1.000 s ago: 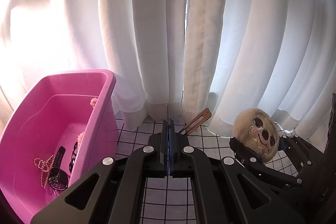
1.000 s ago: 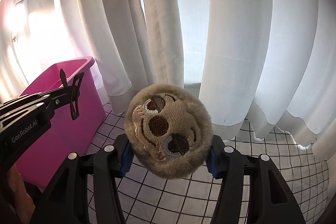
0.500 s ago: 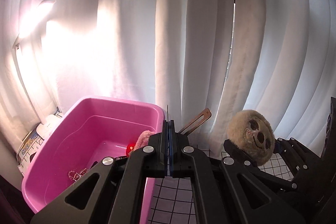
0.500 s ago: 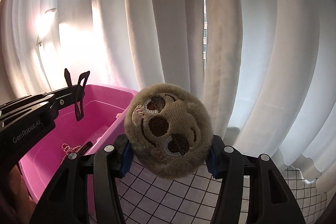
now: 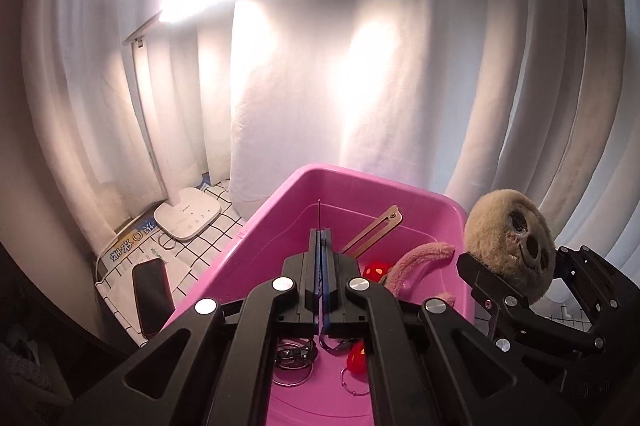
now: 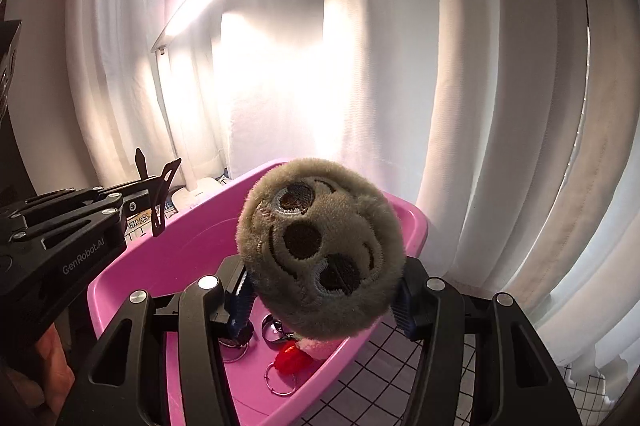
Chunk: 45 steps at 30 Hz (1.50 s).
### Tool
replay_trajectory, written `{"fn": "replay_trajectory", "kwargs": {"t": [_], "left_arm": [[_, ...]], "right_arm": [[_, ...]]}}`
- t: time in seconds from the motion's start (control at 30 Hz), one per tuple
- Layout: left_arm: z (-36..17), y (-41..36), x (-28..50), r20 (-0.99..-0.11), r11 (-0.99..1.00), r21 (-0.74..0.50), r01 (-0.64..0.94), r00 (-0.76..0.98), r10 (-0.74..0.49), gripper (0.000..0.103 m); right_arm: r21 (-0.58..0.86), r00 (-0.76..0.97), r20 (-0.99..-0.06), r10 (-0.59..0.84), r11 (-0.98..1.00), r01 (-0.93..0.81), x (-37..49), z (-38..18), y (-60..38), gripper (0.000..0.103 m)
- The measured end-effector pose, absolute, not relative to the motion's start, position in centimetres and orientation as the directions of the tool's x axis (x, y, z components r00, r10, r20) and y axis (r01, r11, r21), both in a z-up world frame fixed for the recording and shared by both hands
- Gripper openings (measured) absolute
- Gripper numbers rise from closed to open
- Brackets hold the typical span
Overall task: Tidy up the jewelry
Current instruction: 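Lift the clip and sloth toy and carry both over the pink tub, then open both tools to drop the clip and sloth toy into the tub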
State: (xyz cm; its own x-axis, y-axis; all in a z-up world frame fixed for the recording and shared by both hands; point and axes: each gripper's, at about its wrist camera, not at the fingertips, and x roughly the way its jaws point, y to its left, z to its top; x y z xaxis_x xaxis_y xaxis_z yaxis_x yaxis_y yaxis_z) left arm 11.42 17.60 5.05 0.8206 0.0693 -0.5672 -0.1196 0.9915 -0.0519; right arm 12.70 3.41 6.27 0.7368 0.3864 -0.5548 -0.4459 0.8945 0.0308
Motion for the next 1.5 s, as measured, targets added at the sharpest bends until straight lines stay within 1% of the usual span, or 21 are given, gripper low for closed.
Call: {"fn": "replay_trajectory", "kwargs": {"t": [0.23,0.47,0.67,0.87,0.97,1.07,1.17,1.23,1.3,1.4,1.5], "left_arm": [[2.3,21.1,11.9,-0.627,0.982,-0.069,-0.173,0.773,0.093,0.001],[0.1,21.9,13.0,-0.690,0.980,-0.070,-0.188,0.719,0.088,0.001],[-1.6,22.0,14.0,-0.737,0.979,-0.067,-0.193,0.671,0.082,0.001],[-2.6,22.2,14.3,-0.763,0.976,-0.068,-0.206,0.641,0.082,0.001],[-2.8,22.4,14.3,-0.772,0.975,-0.076,-0.210,0.631,0.076,0.001],[-2.9,22.7,14.2,-0.773,0.973,-0.079,-0.218,0.629,0.078,0.004],[-2.9,23.1,14.0,-0.776,0.969,-0.089,-0.229,0.626,0.076,0.020],[-2.8,23.3,13.8,-0.773,0.966,-0.097,-0.239,0.629,0.078,0.051],[-2.6,23.4,13.5,-0.764,0.965,-0.093,-0.246,0.639,0.089,0.063],[-2.2,23.6,13.2,-0.759,0.965,-0.087,-0.246,0.644,0.096,0.068],[-1.8,23.9,12.9,-0.754,0.961,-0.098,-0.257,0.650,0.097,0.078]], "right_arm": [[0.030,0.666,-0.632,0.397,0.871,-0.491,13.9,4.6,7.2,0.054],[0.039,0.605,-0.708,0.364,0.876,-0.481,15.6,2.1,8.6,0.054],[0.042,0.579,-0.744,0.334,0.888,-0.457,16.5,0.8,8.8,0.054],[0.040,0.559,-0.772,0.303,0.900,-0.433,17.2,0.1,8.5,0.054],[0.041,0.539,-0.790,0.292,0.903,-0.428,17.8,-0.3,8.8,0.057],[0.041,0.528,-0.799,0.288,0.902,-0.430,17.9,-0.6,9.0,0.063],[0.005,0.542,-0.798,0.264,0.902,-0.432,17.7,-0.5,9.3,0.065],[-0.009,0.550,-0.795,0.256,0.901,-0.434,17.5,-0.4,9.4,0.065],[-0.014,0.557,-0.792,0.252,0.903,-0.429,17.4,-0.2,9.3,0.068],[-0.018,0.570,-0.783,0.248,0.908,-0.420,17.3,0.2,9.1,0.072],[-0.029,0.589,-0.772,0.238,0.913,-0.408,17.1,0.9,8.9,0.072]]}}
